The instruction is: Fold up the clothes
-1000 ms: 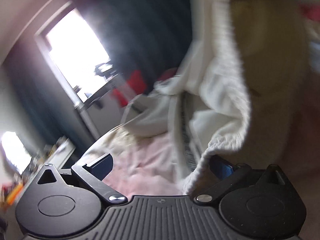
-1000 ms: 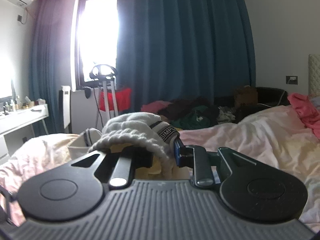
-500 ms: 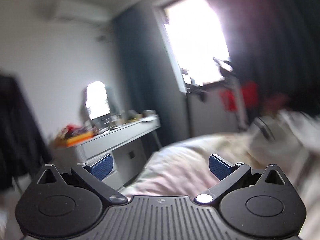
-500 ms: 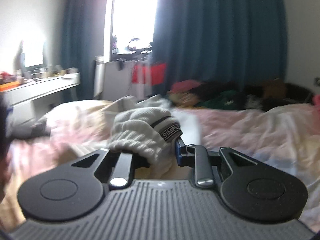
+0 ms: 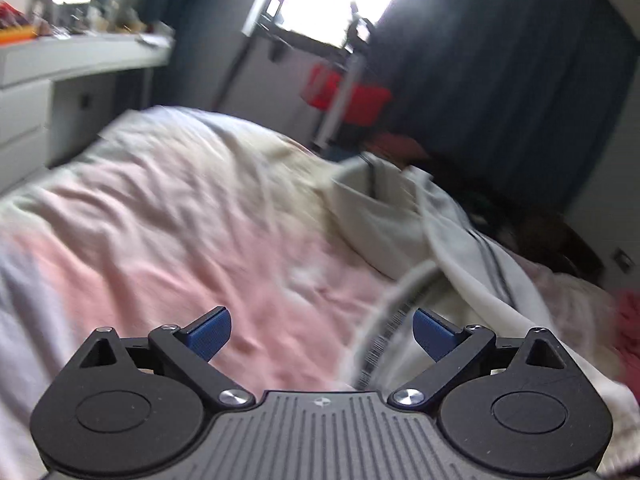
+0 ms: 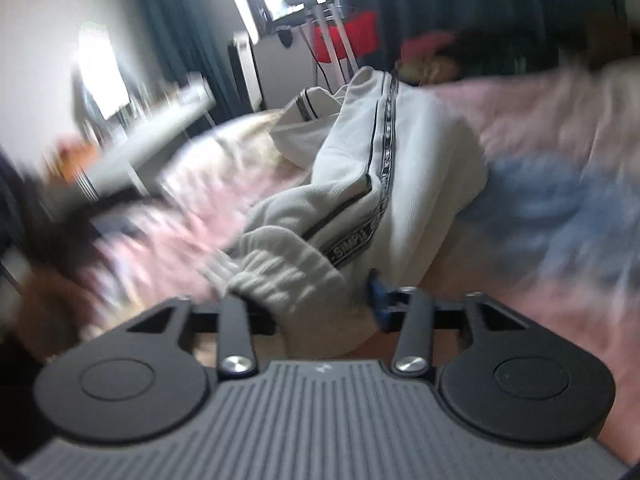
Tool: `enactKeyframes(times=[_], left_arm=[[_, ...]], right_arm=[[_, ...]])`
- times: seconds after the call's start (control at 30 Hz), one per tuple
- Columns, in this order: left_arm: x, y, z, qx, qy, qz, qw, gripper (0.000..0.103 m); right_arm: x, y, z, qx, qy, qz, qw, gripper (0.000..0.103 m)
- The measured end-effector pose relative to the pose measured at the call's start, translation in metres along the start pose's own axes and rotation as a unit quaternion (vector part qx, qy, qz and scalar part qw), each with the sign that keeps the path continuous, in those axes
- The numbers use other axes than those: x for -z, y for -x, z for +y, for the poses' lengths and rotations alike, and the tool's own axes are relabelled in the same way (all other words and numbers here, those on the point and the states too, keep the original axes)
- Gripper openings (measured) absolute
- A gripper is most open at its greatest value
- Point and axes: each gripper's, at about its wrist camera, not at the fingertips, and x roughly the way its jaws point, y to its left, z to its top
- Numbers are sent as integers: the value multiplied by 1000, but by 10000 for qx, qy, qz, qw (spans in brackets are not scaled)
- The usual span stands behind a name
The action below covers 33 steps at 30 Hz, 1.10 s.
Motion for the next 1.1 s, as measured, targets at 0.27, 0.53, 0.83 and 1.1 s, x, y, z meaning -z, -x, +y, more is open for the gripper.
enactKeyframes(times=[0.27, 0.53, 0.83, 1.1], left_arm=[[23, -59, 13, 386, 465, 911, 9940, 88], [32, -90, 26, 594, 527, 1208, 9895, 73], [34, -111, 38, 762, 771, 1429, 9838, 50], [25, -104, 46, 791, 1310, 1414, 9781, 24]], right_arm=[[-3, 33, -47, -999, -1667, -760, 9780, 84], [10, 17, -94, 9, -3018, -904, 9491, 86], [19, -54, -97, 164, -3247, -44, 9457, 85], [24, -59, -91, 352, -2608, 142, 9647, 67]])
